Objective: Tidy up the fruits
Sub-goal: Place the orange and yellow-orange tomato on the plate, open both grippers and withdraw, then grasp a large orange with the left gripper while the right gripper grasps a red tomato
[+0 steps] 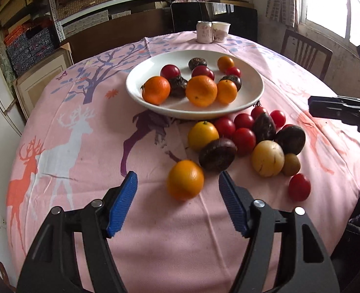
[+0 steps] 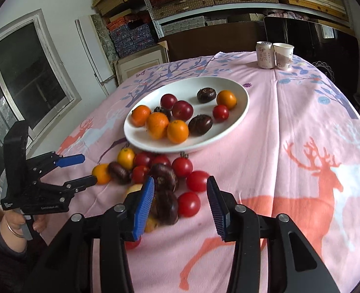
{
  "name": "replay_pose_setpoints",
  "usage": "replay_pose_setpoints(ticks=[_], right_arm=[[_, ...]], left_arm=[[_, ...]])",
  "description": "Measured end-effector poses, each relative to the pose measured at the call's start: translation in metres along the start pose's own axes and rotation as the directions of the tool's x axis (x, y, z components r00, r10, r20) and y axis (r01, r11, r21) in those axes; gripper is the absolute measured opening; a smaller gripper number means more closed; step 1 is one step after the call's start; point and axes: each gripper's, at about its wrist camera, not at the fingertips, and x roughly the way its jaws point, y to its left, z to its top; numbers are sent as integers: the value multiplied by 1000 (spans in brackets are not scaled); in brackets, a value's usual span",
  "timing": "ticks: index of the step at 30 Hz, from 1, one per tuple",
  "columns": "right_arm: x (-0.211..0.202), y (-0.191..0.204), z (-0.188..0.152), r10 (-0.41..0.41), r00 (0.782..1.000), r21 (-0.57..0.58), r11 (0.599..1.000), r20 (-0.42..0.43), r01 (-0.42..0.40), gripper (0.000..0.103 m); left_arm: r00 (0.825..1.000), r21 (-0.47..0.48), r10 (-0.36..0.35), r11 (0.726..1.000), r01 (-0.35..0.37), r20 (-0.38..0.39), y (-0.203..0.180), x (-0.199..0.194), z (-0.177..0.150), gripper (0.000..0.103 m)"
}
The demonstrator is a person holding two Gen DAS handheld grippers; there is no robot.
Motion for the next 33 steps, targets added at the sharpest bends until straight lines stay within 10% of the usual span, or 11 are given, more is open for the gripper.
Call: replay_pose_setpoints(ticks=[5, 8, 16, 33], right_arm=[[-7, 8, -22, 5, 1000, 9, 1000, -22, -5, 45], [-11, 9, -30, 2, 1000, 13, 1000, -25, -1, 45], [3, 45, -52, 56, 993, -72, 995, -104, -64, 45], [12, 58, -54, 86, 989, -57, 994, -121, -94, 32]], left_arm=[[1000, -10, 12, 1000, -12, -27, -2, 14, -2, 64], [998, -14, -15, 1000, 14, -66, -5, 28, -2, 36], [997, -38, 15, 999, -12, 80, -4, 2, -8, 35], [993, -72, 12, 997, -4, 116, 2, -6, -8, 35]])
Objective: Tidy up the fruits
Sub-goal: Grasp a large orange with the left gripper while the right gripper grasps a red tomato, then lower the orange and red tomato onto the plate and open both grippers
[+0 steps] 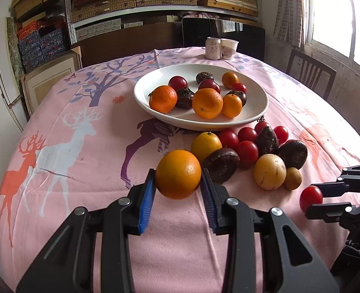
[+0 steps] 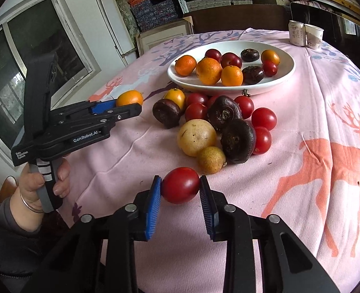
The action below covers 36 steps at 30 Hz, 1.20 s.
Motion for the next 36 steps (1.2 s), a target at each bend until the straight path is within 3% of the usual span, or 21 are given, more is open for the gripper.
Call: replay_pose_setpoints(ticks=[4, 7, 14, 21, 28, 30, 33, 36], right_arm=[[-14, -9, 3, 1, 999, 15, 1000, 32, -2, 32], [-24, -22, 14, -13, 998, 38, 999, 56, 11, 32], [-35, -49, 86, -38, 989, 62, 998, 142, 29, 32], [2, -86, 165, -69, 989, 123, 991, 128, 54, 32], [58, -109, 204, -100, 992, 142, 986, 81, 88, 33], [63, -110, 205, -104, 990, 147, 985, 91, 90, 35], [56, -105, 201, -112, 986, 139, 986, 123, 94, 46], [40, -97, 189, -123, 983, 121, 987, 138, 106, 46]], left_arm=[[1000, 3, 4, 1000, -5, 25, -1, -6, 0, 36], [999, -26, -36, 999, 36, 8, -2, -6, 4, 36], [999, 3, -35, 999, 35, 32, -20, 4, 55, 36], [1000, -16, -25, 1000, 25, 6, -18, 61, 123, 36], [998, -50, -11, 999, 7, -66, -4, 117, 155, 36], [998, -56, -5, 998, 1, -66, -3, 119, 156, 45], [1000, -60, 1, 998, -2, -27, -3, 104, 152, 62], [1000, -44, -3, 999, 3, 0, -6, 77, 141, 63]])
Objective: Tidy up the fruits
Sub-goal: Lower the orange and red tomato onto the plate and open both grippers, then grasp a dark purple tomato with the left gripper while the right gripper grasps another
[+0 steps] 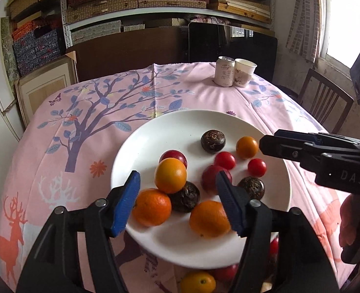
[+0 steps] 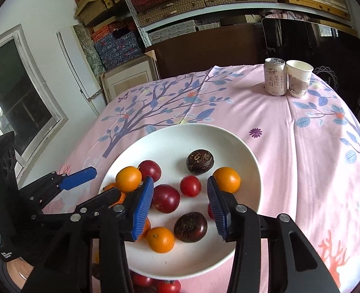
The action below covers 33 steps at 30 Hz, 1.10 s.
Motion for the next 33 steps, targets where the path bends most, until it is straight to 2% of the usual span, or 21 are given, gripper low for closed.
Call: replay_pose_setpoints(ticks=[6, 11, 12, 17, 20, 22, 24, 27, 30, 33], right_arm=[[-55, -2, -52, 32, 999, -8, 999, 21, -31, 47], [-82, -6, -103, 34, 999, 21, 999, 13, -34, 48], [-85, -5, -111, 35, 999, 26, 999, 10, -36, 48], [-91, 1, -136, 29, 999, 18, 999, -13, -28, 48], [-92, 2, -144, 22, 999, 12, 1000, -25, -22, 48], [-92, 2, -146, 18, 999, 10, 1000, -31, -18, 48], [-91, 4, -149, 13, 999, -1, 1000, -36, -13, 48], [-86, 10, -152, 20, 999, -21, 1000, -51, -21, 48], [-77, 15, -155, 33, 997, -29, 999, -71, -35, 48], [-68, 18, -154, 31, 996, -31, 999, -83, -34, 48]], left_arm=[[1000, 105, -9, 994, 11, -25, -13, -54, -63, 64], [997, 153, 14, 988, -3, -73, -24, -64, -116, 64], [997, 156, 12, 988, 0, -78, -27, -64, -121, 60], [992, 118, -4, 993, 19, -127, -30, -44, -126, 47], [990, 109, 2, 994, 14, -144, -32, -32, -125, 46], [989, 110, 4, 994, 12, -148, -35, -29, -124, 41], [991, 117, 9, 993, 7, -134, -37, -31, -124, 32], [997, 110, 13, 994, -5, -73, -37, -43, -125, 31], [1000, 85, -21, 996, 20, 2, -32, -60, -125, 32], [999, 56, -33, 998, 32, 15, -27, -64, -124, 32]])
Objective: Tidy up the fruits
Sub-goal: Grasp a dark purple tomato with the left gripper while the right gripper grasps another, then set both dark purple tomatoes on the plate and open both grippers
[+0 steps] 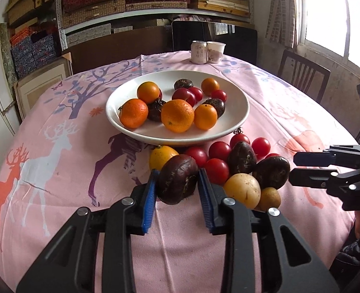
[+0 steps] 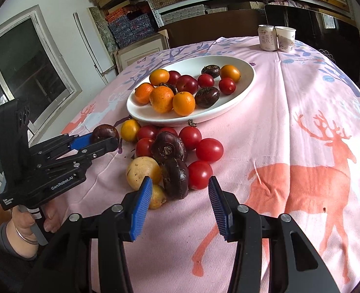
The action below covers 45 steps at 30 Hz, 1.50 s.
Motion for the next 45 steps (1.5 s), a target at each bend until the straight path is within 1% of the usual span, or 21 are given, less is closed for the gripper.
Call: replay_pose_setpoints(ticks=[4, 5, 6, 8, 10, 11, 13, 16, 19, 22, 23, 25, 29, 31, 33, 37, 41, 43, 45], right_arm=[[13, -2, 5, 0, 1000, 24, 1000, -13, 0, 47], [14, 1, 6, -11, 1000, 13, 1000, -11, 11, 43], [13, 4, 6, -24, 1000, -6, 1000, -7, 24, 34], [13, 9, 5, -37, 999, -31, 999, -12, 36, 32], [11, 19, 3, -77, 997, -95, 993, -4, 76, 26], [12, 25, 2, -97, 995, -125, 988, -5, 96, 26], [12, 29, 1, -108, 994, -149, 983, -5, 106, 26], [15, 27, 4, -78, 997, -140, 987, -24, 74, 28], [21, 28, 8, -12, 997, -125, 992, -70, 3, 28], [24, 29, 9, -19, 998, -123, 992, -67, 10, 21], [23, 28, 8, -12, 998, -112, 994, -67, 4, 21], [19, 26, 7, 0, 998, -88, 996, -55, -4, 20], [-5, 24, 9, 35, 999, -64, 997, 27, -34, 20], [-19, 22, 17, 46, 997, -59, 997, 68, -42, 20], [-31, 15, 28, 62, 994, -42, 997, 93, -58, 20], [-41, 1, 60, 69, 991, -20, 998, 119, -67, 20], [-34, -12, 101, 77, 989, 8, 997, 126, -79, 20], [-23, -19, 123, 88, 989, 33, 995, 118, -92, 20], [-8, -23, 143, 86, 990, 51, 994, 112, -92, 20]], left_arm=[[1000, -25, -6, 1000, 7, 4, 5, 0, 1, 32], [1000, -29, -7, 1000, 7, 7, 5, -1, 2, 32], [1000, -31, -9, 999, 9, 8, 6, -1, 2, 32], [1000, -36, -7, 999, 7, 11, 7, -1, 1, 32], [1000, -41, -10, 999, 11, 12, 8, -1, 1, 32], [1000, -43, -11, 999, 11, 12, 9, -2, 0, 32], [1000, -44, -11, 999, 11, 11, 9, -1, 1, 32], [1000, -45, -11, 999, 11, 12, 10, -2, 1, 32], [1000, -44, -11, 999, 12, 11, 9, -2, 0, 32], [1000, -45, -11, 999, 12, 12, 9, -2, 0, 32], [1000, -46, -11, 999, 12, 14, 10, -2, 0, 32], [1000, -49, -14, 999, 15, 18, 10, -3, 1, 32], [999, -66, -29, 997, 32, 37, 14, -8, 1, 32], [998, -90, -55, 994, 58, 36, 19, -9, 2, 32], [997, -108, -67, 992, 70, 28, 22, -10, 6, 32], [996, -90, -59, 994, 66, 73, 22, -21, 26, 32], [995, -67, -49, 996, 55, 88, 24, -15, 61, 32], [996, -59, -38, 997, 42, 79, 25, -3, 80, 32], [997, -63, -46, 997, 50, 57, 27, 16, 99, 32]])
